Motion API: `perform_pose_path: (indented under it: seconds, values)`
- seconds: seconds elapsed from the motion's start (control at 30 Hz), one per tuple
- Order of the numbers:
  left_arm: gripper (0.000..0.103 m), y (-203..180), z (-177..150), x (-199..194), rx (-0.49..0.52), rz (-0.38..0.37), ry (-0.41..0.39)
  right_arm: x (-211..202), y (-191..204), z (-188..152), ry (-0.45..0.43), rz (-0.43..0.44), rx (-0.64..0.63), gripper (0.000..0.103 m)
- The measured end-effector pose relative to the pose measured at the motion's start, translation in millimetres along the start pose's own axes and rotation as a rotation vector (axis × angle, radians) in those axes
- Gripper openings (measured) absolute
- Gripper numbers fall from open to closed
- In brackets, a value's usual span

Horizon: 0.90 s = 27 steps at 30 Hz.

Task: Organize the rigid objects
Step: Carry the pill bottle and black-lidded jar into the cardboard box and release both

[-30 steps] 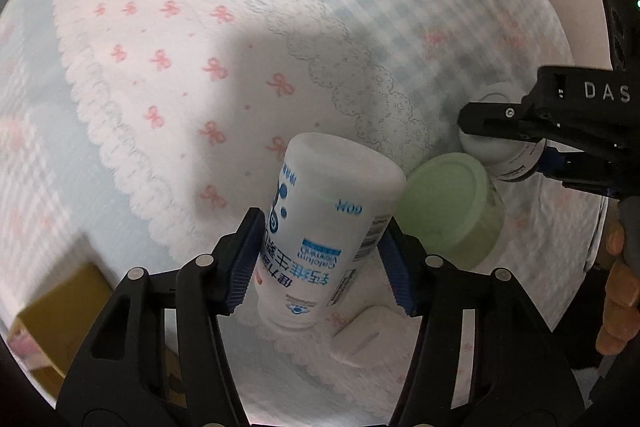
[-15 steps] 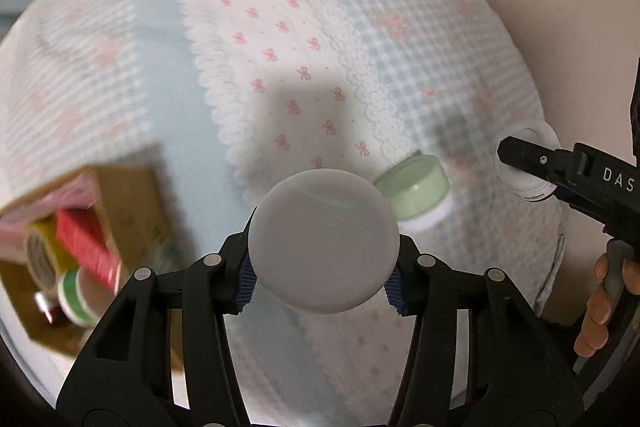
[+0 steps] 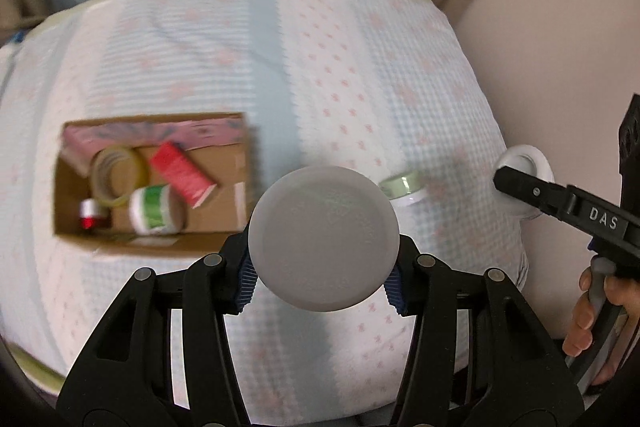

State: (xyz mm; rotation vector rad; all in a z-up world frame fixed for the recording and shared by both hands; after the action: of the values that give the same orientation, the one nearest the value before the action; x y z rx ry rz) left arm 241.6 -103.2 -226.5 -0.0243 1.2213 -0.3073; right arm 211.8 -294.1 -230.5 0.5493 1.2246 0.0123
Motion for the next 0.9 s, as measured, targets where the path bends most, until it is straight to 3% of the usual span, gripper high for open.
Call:
perform_pose_path:
  seconds: [0.2,0.47,0.7,0.9]
  values:
    - [0.047,60,-17,-53,-0.058,0.067,-0.056,-5,59,-21,0.020,0.057,-0.106,0.051]
    - [0.047,130,-23,-77,-0.051,0.088,-0.067,16,131,-48,0.051,0.072,-0.170,0.051]
    - [0.047,195,-17,-56,-0.014,0.019,-0.025,58,170,-66,0.055,0.020,-0.121,0.051]
    - [0.047,247,-20,-6,0.038,-0.027,0.074,104,185,-74,0.063,-0.044,-0.055,0.051]
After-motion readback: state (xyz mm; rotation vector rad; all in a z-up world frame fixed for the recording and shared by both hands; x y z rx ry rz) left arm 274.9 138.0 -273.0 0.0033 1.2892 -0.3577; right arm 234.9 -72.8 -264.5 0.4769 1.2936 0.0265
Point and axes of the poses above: each gripper's, at about its wrist camera, not at the fingertips, and x roughly the way its jaws point, y to its left, z to its top, the point moved 8 cm from there along x, roughly the way its jaws point, and after that the axes turned 6 degrees about x, right-handed, at the moved point
